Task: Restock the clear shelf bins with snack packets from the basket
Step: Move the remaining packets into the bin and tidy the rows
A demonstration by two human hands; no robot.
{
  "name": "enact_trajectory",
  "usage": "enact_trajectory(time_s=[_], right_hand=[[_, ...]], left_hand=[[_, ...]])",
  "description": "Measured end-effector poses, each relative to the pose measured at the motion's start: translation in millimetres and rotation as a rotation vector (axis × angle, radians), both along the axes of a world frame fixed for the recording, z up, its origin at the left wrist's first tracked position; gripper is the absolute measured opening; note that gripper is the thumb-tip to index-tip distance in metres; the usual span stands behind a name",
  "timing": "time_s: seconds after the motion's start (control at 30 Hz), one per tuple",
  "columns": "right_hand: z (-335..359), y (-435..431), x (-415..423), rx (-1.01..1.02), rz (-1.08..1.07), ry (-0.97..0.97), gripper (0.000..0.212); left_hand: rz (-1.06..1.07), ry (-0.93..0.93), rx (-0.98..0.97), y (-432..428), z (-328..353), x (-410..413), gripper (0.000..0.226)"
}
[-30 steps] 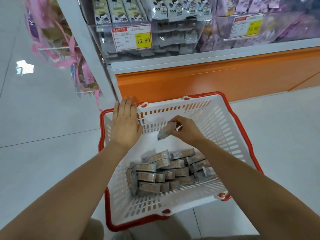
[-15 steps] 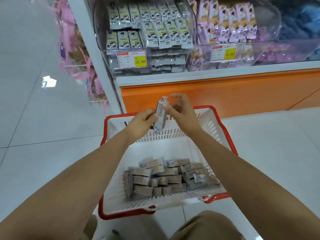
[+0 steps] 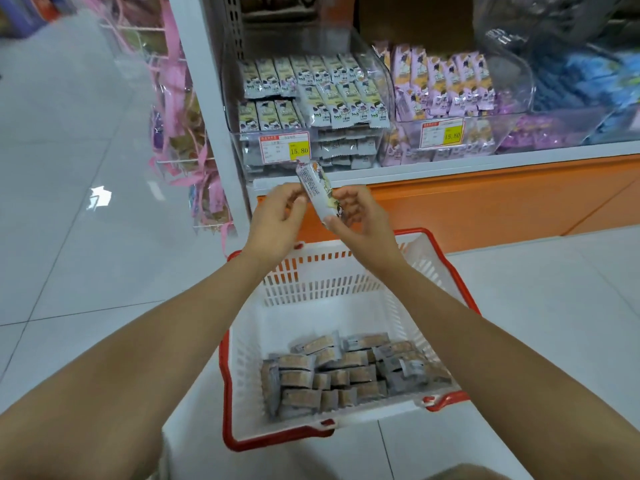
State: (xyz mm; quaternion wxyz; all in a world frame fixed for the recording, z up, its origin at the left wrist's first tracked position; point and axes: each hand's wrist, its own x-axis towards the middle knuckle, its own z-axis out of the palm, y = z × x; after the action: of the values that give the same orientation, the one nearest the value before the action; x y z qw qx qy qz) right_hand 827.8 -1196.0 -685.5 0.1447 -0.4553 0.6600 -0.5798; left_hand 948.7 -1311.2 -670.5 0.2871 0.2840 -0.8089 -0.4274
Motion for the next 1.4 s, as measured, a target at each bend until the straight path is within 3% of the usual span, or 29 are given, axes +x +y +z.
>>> enact_trajectory(time_s=[0.07,0.13,0.27,0.47,0.7,0.97,1.13,1.23,1.3,1.4], right_hand=[[13.4,-5.6,-0.2,-0.049,-0.050,0.045,0.030],[28.1,-13.5,-1.3,-0.087,-0.098,0.114,0.029],[54.8,-36.3,-7.0,-0.129,-0.228,0.279,0.026],[81.7,-78.0,-6.4,-0.020,-0.359,0.466,0.021],[82.4,-125.2,-6.7,0.080,-0.548,0.650,0.019],[78.6,-134.4,-11.6,0.205,-0.563,0.673,0.034],[71.1,-101.0,-3.7,0.071,-0.447,0.645,0.034],[53.9,-70.3,0.3,-0.049,-0.428,0.629,0.023],[33.1,-50.9,0.4,-0.038,-0.425,0.587,0.020],[-11.0,-23.0,-1.1,0.083,-0.384,0.523,0.020]], left_hand=[[0.102,0.020,-0.406,-10.4,9.1,3.0,0.029],[0.158,0.031,-0.665,-24.3,18.9,3.8,0.039],[0.139,-0.211,-0.843,-50.7,27.6,2.3,0.065],[0.049,-0.313,-0.955,-68.1,17.0,2.6,0.080],[0.037,-0.230,-1.054,-83.4,0.5,-2.9,0.080],[0.052,-0.153,-1.024,-85.8,-5.2,-8.0,0.077],[0.009,-0.129,-0.945,-78.2,-3.0,-0.1,0.083],[-0.057,-0.061,-1.032,-69.8,-15.7,7.3,0.080],[-0.153,-0.094,-1.107,-63.6,-30.4,8.4,0.074],[-0.276,-0.295,-1.089,-57.4,-51.5,9.7,0.071]])
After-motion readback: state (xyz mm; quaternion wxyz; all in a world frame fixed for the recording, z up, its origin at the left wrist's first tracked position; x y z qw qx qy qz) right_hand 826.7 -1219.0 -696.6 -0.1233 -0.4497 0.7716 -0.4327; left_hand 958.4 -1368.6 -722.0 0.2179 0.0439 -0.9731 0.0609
